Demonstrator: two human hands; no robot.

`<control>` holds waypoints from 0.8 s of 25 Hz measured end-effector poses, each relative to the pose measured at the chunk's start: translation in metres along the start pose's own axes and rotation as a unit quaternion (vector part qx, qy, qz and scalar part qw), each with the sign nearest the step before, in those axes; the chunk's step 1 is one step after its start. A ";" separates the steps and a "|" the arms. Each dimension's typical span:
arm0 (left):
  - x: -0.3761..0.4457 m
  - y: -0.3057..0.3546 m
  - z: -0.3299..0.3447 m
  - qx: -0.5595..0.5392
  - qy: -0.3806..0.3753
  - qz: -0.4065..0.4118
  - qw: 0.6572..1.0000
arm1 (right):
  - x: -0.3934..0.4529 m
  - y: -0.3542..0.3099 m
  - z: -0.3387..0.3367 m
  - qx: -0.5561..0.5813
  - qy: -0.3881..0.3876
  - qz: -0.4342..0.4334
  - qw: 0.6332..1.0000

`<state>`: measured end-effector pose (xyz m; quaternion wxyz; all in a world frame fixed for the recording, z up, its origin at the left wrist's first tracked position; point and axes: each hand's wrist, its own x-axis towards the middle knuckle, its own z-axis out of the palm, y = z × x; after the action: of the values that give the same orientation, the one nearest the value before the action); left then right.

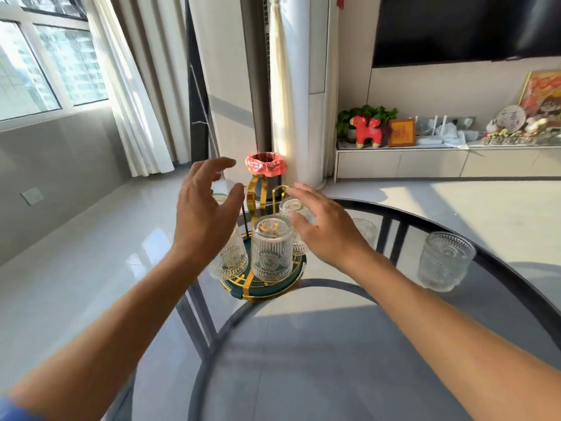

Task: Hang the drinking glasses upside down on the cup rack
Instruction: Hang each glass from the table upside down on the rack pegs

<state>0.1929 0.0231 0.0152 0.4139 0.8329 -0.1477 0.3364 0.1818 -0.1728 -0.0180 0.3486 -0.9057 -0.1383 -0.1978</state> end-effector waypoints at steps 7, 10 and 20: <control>-0.139 0.041 0.090 0.056 -0.363 0.082 0.926 | -0.139 0.095 -0.035 -0.036 -0.035 0.259 0.965; -0.143 0.040 0.130 0.183 -0.490 0.040 0.851 | -0.165 0.123 -0.050 -0.031 0.055 0.337 0.939; -0.133 0.032 0.160 0.301 -0.566 0.032 0.767 | -0.129 0.203 -0.068 0.107 0.146 0.442 0.878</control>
<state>0.1494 -0.1269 -0.1257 -0.0278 0.9490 -0.2728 -0.1553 0.1286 -0.3803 -0.1475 0.5109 -0.7905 0.3088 -0.1369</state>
